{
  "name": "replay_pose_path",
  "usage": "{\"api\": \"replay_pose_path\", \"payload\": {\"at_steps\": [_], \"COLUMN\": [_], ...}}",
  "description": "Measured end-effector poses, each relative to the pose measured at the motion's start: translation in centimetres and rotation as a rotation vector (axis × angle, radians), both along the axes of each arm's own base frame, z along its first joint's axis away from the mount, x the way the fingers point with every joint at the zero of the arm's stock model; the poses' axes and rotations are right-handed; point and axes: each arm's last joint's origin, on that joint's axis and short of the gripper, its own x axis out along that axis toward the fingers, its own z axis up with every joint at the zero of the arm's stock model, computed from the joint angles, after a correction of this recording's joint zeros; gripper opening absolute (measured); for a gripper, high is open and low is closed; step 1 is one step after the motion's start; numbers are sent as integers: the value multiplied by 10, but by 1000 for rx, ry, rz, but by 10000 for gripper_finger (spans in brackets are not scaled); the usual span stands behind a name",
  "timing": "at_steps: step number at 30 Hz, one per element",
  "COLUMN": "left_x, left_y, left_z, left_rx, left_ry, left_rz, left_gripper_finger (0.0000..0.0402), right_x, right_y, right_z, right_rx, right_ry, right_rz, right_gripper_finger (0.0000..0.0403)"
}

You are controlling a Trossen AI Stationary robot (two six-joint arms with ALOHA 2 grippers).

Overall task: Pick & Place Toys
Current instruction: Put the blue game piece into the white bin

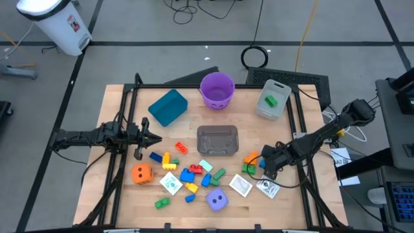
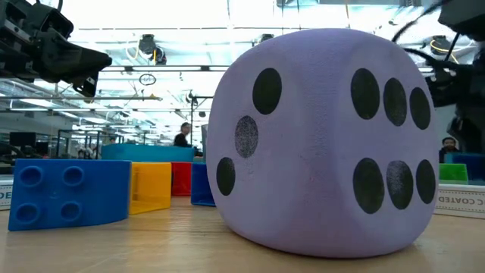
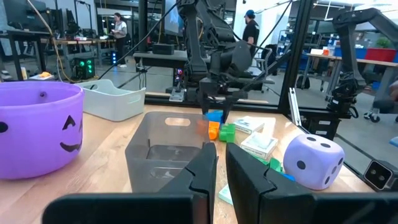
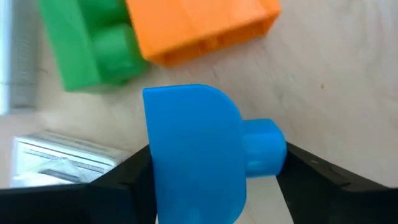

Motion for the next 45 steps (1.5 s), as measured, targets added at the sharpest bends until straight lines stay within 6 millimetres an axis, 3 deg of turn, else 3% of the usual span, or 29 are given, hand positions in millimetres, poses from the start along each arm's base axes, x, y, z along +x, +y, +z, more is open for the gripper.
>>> {"api": "replay_pose_path", "payload": {"at_steps": [15, 26, 34, 45], "left_x": [0, 0, 0, 0], "left_y": [0, 0, 0, 0], "left_z": [0, 0, 0, 0], "left_rx": [0, 0, 0, 0], "left_ry": [0, 0, 0, 0], "left_rz": [0, 0, 0, 0], "left_gripper_finger": [42, 42, 42, 42], "right_x": [0, 22, 16, -8], "right_y": [-25, -74, -125, -184], "right_z": [42, 74, 85, 71], "right_rx": [-137, -447, -679, -839], "right_ry": [-399, -699, -673, -383], "right_rz": [-85, -265, -448, -649], "right_gripper_finger": [238, 238, 237, 241]}}
